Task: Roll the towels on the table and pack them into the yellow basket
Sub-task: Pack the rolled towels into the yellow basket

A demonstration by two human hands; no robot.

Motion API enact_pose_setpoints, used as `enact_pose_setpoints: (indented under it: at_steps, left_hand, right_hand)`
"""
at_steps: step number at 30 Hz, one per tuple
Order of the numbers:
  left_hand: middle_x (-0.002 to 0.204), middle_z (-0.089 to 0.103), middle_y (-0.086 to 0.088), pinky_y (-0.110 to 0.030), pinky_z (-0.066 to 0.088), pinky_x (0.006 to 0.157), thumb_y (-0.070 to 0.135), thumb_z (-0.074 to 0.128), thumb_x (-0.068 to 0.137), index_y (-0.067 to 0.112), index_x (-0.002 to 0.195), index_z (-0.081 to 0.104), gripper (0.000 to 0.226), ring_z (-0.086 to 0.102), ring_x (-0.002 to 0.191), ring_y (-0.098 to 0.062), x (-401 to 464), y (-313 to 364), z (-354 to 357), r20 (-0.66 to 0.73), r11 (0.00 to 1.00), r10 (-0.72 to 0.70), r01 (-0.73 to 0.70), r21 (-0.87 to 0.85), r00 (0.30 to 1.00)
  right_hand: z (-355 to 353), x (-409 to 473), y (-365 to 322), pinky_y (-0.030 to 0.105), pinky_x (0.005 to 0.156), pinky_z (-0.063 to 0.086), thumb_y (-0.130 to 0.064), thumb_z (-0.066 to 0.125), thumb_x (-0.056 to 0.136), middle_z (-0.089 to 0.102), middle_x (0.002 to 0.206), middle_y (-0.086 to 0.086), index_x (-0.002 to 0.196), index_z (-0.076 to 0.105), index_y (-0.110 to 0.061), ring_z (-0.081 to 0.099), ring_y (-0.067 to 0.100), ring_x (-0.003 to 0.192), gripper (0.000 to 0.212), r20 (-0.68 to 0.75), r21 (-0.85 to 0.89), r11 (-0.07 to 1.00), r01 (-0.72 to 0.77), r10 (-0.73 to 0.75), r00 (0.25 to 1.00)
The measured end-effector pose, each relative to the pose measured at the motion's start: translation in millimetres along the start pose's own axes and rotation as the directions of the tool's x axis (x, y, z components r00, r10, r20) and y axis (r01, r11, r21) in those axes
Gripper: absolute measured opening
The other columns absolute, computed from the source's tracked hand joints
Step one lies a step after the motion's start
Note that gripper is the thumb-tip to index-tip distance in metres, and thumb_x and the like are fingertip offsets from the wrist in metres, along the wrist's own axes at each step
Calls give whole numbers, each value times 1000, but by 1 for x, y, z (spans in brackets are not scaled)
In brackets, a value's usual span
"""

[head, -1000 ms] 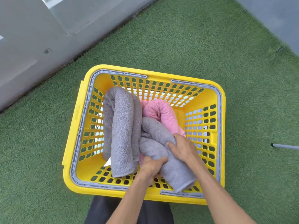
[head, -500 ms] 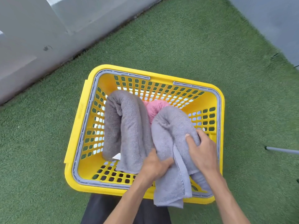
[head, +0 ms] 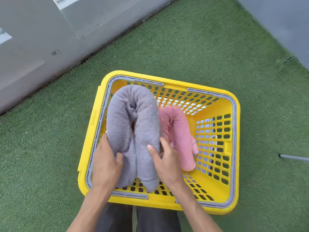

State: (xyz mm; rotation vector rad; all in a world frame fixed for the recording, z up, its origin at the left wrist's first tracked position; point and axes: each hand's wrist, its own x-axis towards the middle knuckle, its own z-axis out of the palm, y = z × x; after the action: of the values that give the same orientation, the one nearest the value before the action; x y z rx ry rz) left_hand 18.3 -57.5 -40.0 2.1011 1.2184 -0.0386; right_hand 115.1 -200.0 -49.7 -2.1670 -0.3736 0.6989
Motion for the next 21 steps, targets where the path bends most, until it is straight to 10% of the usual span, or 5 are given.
enact_pose_setpoints:
  at_steps: [6, 21]
  left_hand:
    - [149, 22, -20, -49, 47, 89, -4, 50, 88, 13, 150, -3, 83, 45, 124, -39, 10, -22, 42, 100, 958, -80, 48, 283, 992]
    - [110, 56, -23, -49, 48, 70, 24, 56, 90, 11, 142, 16, 67, 60, 90, -44, 18, -27, 40, 98, 960, -87, 58, 273, 991]
  right_hand:
    - [40, 14, 15, 39, 82, 46, -36, 54, 94, 65, 111, 9, 116, 53, -15, 58, 31, 106, 30, -96, -201, 968, -151, 134, 986]
    - [41, 10, 27, 28, 106, 35, -40, 50, 95, 49, 139, 2, 144, 36, -18, 44, 16, 128, 55, 56, -133, 986, -97, 105, 993]
